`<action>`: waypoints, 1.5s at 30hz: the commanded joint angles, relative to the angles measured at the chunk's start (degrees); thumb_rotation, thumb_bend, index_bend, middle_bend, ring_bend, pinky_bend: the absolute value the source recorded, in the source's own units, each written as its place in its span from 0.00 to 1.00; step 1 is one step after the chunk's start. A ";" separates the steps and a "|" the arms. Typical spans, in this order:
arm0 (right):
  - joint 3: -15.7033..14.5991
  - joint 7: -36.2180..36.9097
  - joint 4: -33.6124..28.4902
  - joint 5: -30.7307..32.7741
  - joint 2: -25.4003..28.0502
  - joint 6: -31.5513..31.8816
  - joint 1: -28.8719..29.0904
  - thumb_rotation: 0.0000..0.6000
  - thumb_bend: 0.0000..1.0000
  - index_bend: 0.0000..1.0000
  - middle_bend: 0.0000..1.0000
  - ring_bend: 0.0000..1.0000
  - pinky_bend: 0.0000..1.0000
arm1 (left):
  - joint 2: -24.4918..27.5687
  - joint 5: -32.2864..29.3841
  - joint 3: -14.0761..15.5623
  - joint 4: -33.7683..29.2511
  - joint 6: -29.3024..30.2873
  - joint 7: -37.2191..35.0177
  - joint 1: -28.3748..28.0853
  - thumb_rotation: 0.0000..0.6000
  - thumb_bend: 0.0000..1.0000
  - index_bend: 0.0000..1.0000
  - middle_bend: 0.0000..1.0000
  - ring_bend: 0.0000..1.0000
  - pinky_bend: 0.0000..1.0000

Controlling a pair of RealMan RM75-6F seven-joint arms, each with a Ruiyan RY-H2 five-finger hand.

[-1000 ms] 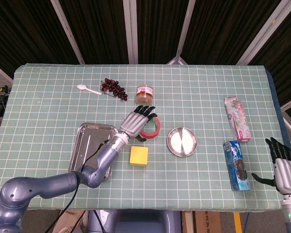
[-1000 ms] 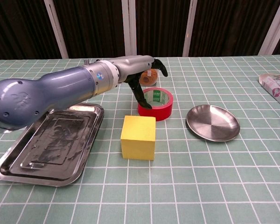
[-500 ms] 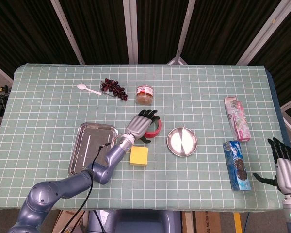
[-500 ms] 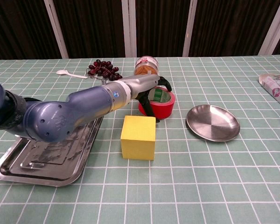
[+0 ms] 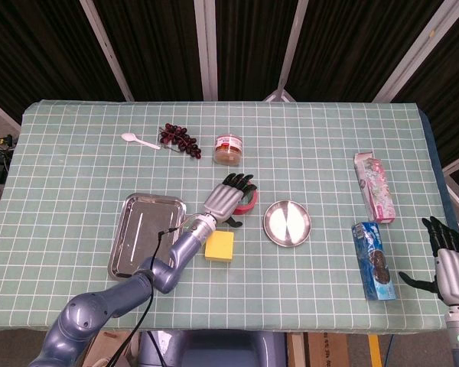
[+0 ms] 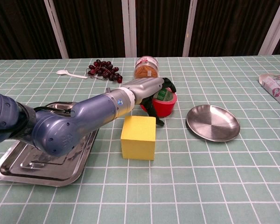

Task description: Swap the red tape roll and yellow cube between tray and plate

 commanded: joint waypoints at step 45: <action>0.20 0.19 0.15 -0.61 -1.18 -1.12 0.36 1.00 0.00 0.06 0.00 0.00 0.00 | 42.56 4.20 14.34 -48.83 20.07 9.96 26.24 1.00 0.54 0.36 0.33 0.28 0.47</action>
